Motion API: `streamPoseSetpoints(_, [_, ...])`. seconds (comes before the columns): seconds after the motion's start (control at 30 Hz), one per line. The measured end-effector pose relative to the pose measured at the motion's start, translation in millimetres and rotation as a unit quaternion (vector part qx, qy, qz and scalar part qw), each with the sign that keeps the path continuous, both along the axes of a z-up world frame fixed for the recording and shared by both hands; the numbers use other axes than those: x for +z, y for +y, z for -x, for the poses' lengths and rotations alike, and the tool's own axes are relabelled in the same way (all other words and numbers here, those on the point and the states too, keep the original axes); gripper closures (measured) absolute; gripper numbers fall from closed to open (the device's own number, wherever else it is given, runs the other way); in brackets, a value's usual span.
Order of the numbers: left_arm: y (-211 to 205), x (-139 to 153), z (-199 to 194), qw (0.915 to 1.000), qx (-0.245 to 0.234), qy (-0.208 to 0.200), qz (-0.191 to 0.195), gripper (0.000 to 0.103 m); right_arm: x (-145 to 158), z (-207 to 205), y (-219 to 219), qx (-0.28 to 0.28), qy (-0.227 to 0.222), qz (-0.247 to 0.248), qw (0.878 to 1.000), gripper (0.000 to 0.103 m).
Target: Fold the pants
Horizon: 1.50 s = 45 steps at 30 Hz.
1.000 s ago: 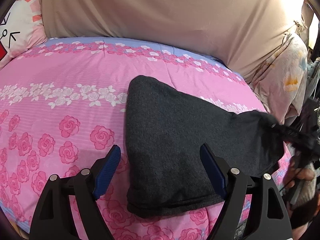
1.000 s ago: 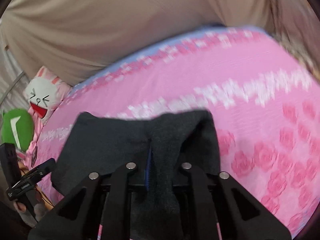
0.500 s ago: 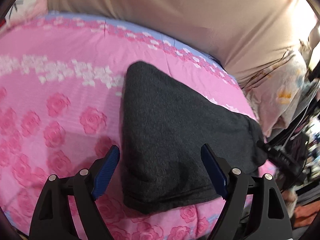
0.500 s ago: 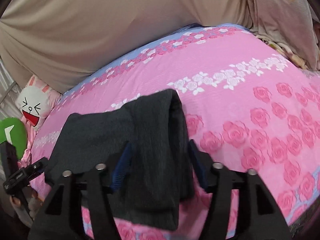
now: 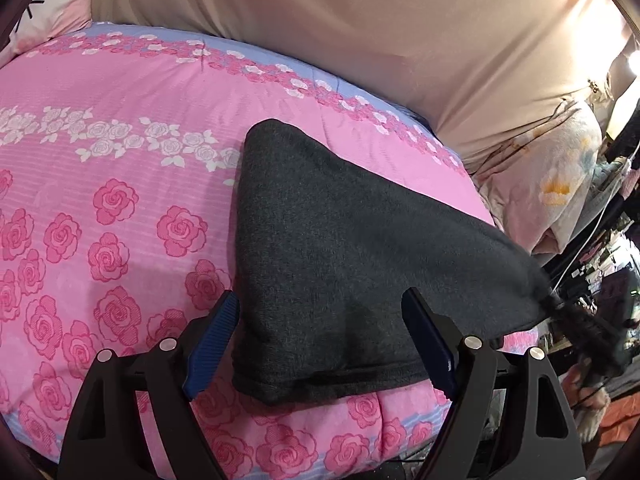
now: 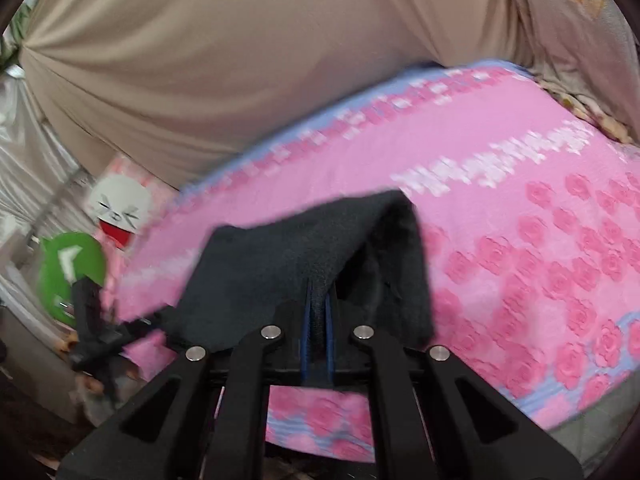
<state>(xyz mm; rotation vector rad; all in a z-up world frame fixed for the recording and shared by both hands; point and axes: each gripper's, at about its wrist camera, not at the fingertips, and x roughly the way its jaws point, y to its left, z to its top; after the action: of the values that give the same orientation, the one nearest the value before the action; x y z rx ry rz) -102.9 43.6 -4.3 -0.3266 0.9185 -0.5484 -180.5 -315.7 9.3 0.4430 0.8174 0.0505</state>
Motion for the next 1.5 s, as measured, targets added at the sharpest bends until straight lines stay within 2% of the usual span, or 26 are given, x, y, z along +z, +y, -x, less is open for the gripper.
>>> streamPoseSetpoints(0.03, [0.2, -1.3, 0.3, 1.0, -0.002, 0.002, 0.0, 0.022, -22.0, -1.8, -3.2, -0.021, 0.038, 0.01, 0.999, 0.092])
streamPoseSetpoints(0.1, [-0.7, -5.7, -0.7, 0.9999, 0.0, 0.01, -0.003, 0.022, -35.1, 5.2, -10.6, -0.039, 0.039, -0.028, 0.998, 0.068])
streamPoseSetpoints(0.13, [-1.3, -7.6, -1.1, 0.9999, 0.001, 0.014, -0.005, 0.022, -35.8, 10.1, -13.7, -0.047, 0.037, -0.047, 0.997, 0.063])
streamPoseSetpoints(0.23, [-3.3, -10.0, 0.4, 0.9998, -0.003, 0.018, -0.007, 0.022, -38.8, 12.8, -14.2, -0.041, 0.041, -0.072, 0.996, 0.06])
streamPoseSetpoints(0.33, [-4.3, -10.2, 1.2, 0.9999, -0.002, 0.015, -0.008, 0.021, -50.7, 9.9, -9.8, -0.035, 0.036, -0.107, 0.993, 0.06])
streamPoseSetpoints(0.37, [-4.2, -10.4, 0.9, 0.9999, -0.001, 0.015, -0.006, 0.021, -51.6, 8.2, -7.8, -0.032, 0.036, -0.11, 0.993, 0.075])
streamPoseSetpoints(0.4, [-4.0, -10.3, 0.1, 0.9999, 0.0, 0.016, -0.005, 0.021, -51.3, 8.2, -5.9, -0.035, 0.036, -0.117, 0.992, 0.081])
streamPoseSetpoints(0.47, [-2.6, -8.2, 0.5, 0.9999, 0.001, 0.016, -0.001, 0.022, -31.4, 15.1, 6.3, -0.029, 0.017, -0.086, 0.996, 0.086])
streamPoseSetpoints(0.57, [1.7, 1.7, 2.0, 1.0, 0.002, -0.001, 0.006, 0.021, 39.1, 11.9, 26.2, 0.007, -0.074, -0.02, 0.997, 0.086])
streamPoseSetpoints(0.63, [0.4, 7.8, 2.0, 0.9999, 0.004, -0.009, 0.009, 0.021, 82.5, 6.4, 41.7, 0.031, -0.134, 0.038, 0.99, 0.087])
streamPoseSetpoints(0.67, [0.0, 10.9, 1.9, 0.9998, 0.005, -0.013, 0.013, 0.021, 103.8, 3.7, 48.8, 0.039, -0.166, 0.071, 0.983, 0.093])
streamPoseSetpoints(0.73, [-1.0, 17.3, 3.4, 0.9995, 0.007, -0.023, 0.018, 0.021, 114.7, -3.7, 47.7, 0.034, -0.182, 0.101, 0.978, 0.098])
streamPoseSetpoints(0.8, [-2.3, 19.6, 6.0, 0.9993, 0.011, -0.032, 0.014, 0.021, 86.4, -15.7, 28.6, 0.006, -0.137, 0.1, 0.985, 0.099])
streamPoseSetpoints(0.87, [-2.5, 15.0, 6.2, 0.9995, 0.01, -0.028, 0.011, 0.021, 29.4, -26.5, 4.3, -0.038, -0.049, 0.105, 0.993, 0.099])
streamPoseSetpoints(0.93, [-3.0, 7.9, 4.0, 0.9998, 0.01, -0.016, 0.007, 0.021, -25.7, -27.9, -22.5, -0.079, 0.044, 0.072, 0.993, 0.098])
streamPoseSetpoints(0.97, [-3.7, 5.9, 2.8, 0.9999, 0.009, -0.012, 0.005, 0.021, -41.1, -20.4, -36.6, -0.1, 0.062, 0.015, 0.993, 0.098])
streamPoseSetpoints(1.03, [-7.3, 2.9, 0.5, 1.0, 0.005, -0.008, -0.003, 0.021, -34.2, -11.2, -43.7, -0.098, 0.03, -0.048, 0.994, 0.094])
streamPoseSetpoints(1.07, [-10.6, 3.2, -0.1, 0.9999, 0.002, -0.009, -0.008, 0.021, -21.9, -10.3, -44.7, -0.087, 0.007, -0.068, 0.994, 0.085])
streamPoseSetpoints(1.1, [-12.3, 3.7, 0.5, 0.9999, 0.001, -0.011, -0.009, 0.021, -11.9, -11.8, -44.4, -0.078, -0.01, -0.08, 0.994, 0.06])
streamPoseSetpoints(1.13, [-14.0, 4.2, 0.8, 0.9999, -0.001, -0.014, -0.009, 0.021, -3.0, -13.6, -44.5, -0.068, -0.027, -0.091, 0.993, 0.041])
streamPoseSetpoints(1.17, [-15.2, 4.4, 1.0, 0.9998, -0.001, -0.015, -0.01, 0.021, 6.7, -19.4, -40.9, -0.055, -0.042, -0.093, 0.993, 0.014])
streamPoseSetpoints(1.2, [-15.7, 3.9, 1.5, 0.9998, 0.002, -0.015, -0.01, 0.021, 13.0, -26.8, -38.1, -0.041, -0.047, -0.084, 0.994, 0.012])
streamPoseSetpoints(1.37, [-12.2, 2.9, 1.2, 0.9998, 0.008, -0.012, -0.01, 0.021, -2.9, -86.0, -18.2, -0.003, -0.018, 0.011, 1.0, 0.014])
streamPoseSetpoints(1.43, [-10.9, 3.7, 1.7, 0.9998, 0.008, -0.012, -0.011, 0.021, -10.6, -102.6, -10.0, 0.021, -0.007, 0.022, 1.0, 0.058])
streamPoseSetpoints(1.47, [-10.7, 4.1, 1.9, 0.9998, 0.008, -0.013, -0.012, 0.021, -12.3, -107.5, -3.8, 0.04, -0.001, 0.014, 0.999, 0.088])
streamPoseSetpoints(1.5, [-10.4, 5.0, 2.1, 0.9998, 0.006, -0.013, -0.014, 0.021, -1.0, -102.7, 8.2, 0.046, -0.017, 0.037, 0.998, 0.092])
